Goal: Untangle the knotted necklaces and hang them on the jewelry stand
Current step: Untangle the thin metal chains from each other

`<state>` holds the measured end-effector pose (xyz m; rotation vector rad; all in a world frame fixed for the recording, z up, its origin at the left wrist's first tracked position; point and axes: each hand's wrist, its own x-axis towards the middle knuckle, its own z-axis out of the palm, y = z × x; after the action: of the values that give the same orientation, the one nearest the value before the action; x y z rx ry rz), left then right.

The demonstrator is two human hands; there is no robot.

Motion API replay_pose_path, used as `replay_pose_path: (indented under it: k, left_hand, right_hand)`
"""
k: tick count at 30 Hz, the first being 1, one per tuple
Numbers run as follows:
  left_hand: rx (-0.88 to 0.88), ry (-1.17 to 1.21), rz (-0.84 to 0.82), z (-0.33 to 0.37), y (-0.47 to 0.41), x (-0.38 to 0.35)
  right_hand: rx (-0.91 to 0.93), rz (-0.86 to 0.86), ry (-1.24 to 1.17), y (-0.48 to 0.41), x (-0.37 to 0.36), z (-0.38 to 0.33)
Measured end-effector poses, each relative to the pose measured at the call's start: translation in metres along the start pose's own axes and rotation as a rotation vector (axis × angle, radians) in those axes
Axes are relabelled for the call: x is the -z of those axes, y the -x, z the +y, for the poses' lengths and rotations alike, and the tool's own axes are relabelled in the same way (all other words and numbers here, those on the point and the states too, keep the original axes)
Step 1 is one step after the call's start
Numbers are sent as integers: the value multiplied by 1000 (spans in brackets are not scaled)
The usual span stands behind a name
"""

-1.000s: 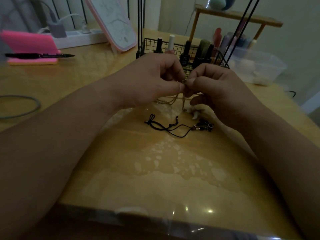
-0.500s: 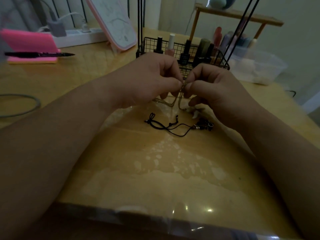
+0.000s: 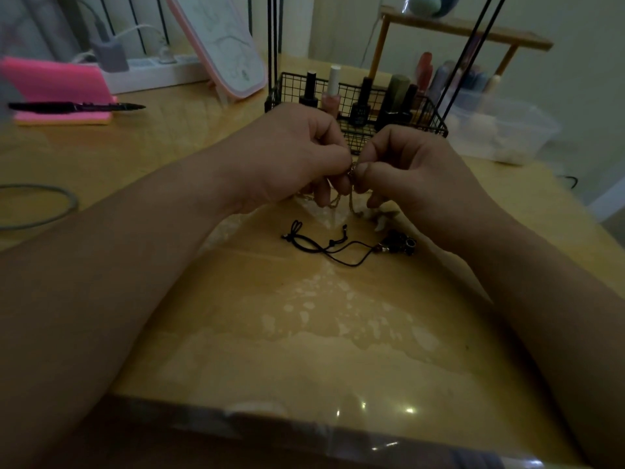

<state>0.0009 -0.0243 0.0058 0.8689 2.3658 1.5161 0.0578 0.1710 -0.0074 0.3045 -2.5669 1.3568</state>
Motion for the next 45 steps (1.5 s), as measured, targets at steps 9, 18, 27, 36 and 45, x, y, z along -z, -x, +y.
replay_pose_path:
  k: [9, 18, 27, 36, 45]
  left_hand:
    - [49, 14, 9, 1, 1, -1]
    - [54, 37, -56, 3, 2, 1]
    - [28, 16, -7, 1, 2, 3]
    - [1, 100, 47, 1, 2, -2]
    - [-32, -99, 31, 1, 2, -1]
  right_hand:
    - [50, 4, 32, 2, 0, -2]
    - [25, 13, 19, 2, 1, -3]
    - [13, -1, -51, 2, 0, -4]
    - [-79, 35, -3, 2, -1, -6]
    - [-13, -4, 188, 4, -4, -9]
